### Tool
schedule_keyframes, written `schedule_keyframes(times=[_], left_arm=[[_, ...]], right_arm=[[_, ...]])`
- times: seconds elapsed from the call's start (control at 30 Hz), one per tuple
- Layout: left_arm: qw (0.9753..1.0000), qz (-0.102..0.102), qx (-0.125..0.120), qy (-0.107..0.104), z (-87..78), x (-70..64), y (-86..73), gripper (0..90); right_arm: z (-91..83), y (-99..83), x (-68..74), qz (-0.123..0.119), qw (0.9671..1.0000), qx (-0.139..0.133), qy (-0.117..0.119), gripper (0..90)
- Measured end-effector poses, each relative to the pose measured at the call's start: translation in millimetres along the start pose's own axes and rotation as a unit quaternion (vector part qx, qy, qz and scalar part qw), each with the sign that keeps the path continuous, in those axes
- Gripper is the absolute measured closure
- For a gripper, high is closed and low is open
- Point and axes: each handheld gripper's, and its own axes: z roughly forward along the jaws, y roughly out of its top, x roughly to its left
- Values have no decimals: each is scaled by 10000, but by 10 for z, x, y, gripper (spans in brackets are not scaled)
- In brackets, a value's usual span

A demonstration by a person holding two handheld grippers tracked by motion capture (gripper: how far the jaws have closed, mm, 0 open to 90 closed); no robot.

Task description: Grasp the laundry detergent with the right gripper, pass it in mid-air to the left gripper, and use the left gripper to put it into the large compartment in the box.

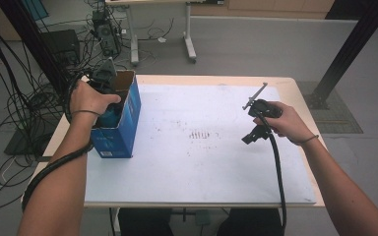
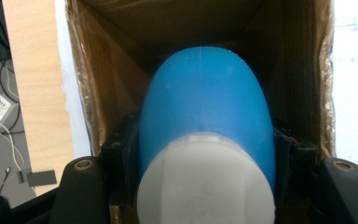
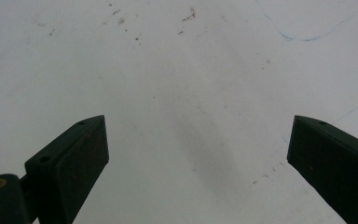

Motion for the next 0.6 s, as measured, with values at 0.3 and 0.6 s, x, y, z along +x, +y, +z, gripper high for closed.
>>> schedule_keyframes(times=[0.3, 0.6], left_arm=[[10000, -10, -11, 11, 29, -12, -3, 380], [10000, 0, 22, 14, 31, -16, -7, 379]], right_arm=[[9, -22, -2, 4, 10000, 24, -8, 53], [7, -18, 3, -8, 10000, 26, -6, 55]])
